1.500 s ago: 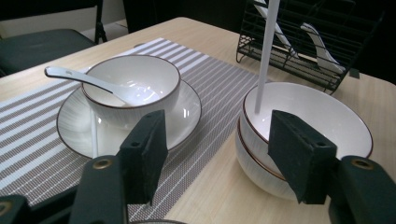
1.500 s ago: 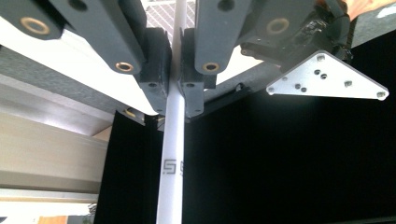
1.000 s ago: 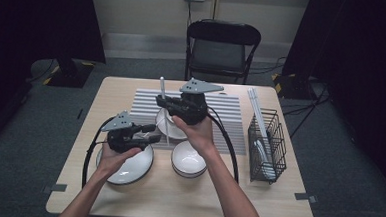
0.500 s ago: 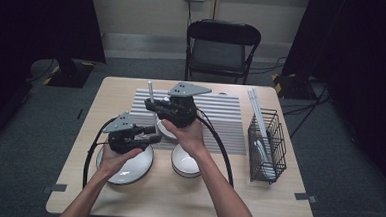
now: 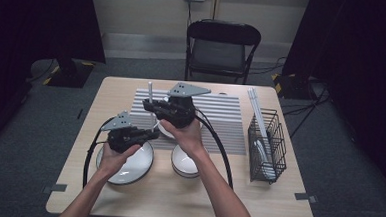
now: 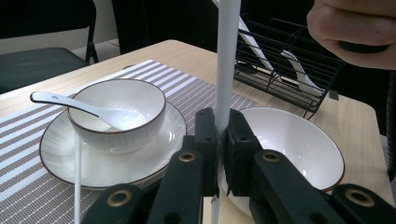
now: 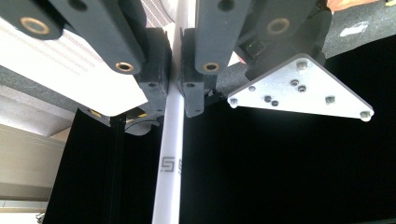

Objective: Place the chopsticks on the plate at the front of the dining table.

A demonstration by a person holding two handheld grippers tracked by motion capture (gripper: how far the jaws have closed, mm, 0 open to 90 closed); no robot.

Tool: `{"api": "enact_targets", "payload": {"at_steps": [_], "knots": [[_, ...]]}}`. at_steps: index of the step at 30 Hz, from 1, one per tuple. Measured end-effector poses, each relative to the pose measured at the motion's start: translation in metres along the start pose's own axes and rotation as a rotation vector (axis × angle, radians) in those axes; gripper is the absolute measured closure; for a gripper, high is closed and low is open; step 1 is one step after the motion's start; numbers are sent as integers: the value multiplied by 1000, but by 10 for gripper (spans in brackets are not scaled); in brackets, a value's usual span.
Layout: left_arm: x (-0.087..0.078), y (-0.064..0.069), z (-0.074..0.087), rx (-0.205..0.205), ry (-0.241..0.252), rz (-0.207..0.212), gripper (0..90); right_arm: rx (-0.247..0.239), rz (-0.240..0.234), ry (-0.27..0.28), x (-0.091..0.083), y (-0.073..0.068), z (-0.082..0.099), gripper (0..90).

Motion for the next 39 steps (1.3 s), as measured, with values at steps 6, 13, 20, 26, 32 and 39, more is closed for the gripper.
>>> {"api": "enact_targets", "payload": {"at_steps": [6,13,20,26,32,39], "knots": [[0,0,1,-1,-6,-2,858,-6,20,-5,-1,4,1,830],[1,-1,2,-5,-9,-2,859,-10,44,-25,-2,9,7,691],[0,-2,3,0,-12,-11,859,-29,41,-41,-2,9,14,583],[-1,-4,4,8,-16,-16,859,-39,61,-51,-2,11,20,500],[-1,-4,5,-2,-19,-10,858,-29,78,-69,-3,16,24,490],[-1,-5,6,5,-28,-8,859,-8,82,-89,-4,23,27,463]]}}
Point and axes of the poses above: each handheld gripper's, and its own axes: x roughly forward along the jaws, z roughly out of its underside, y roughly to its right, the point moved 5 cm from there along x, roughly forward along the jaws, and after that the axes turned 1 degree about -x, right-handed, at the moved point
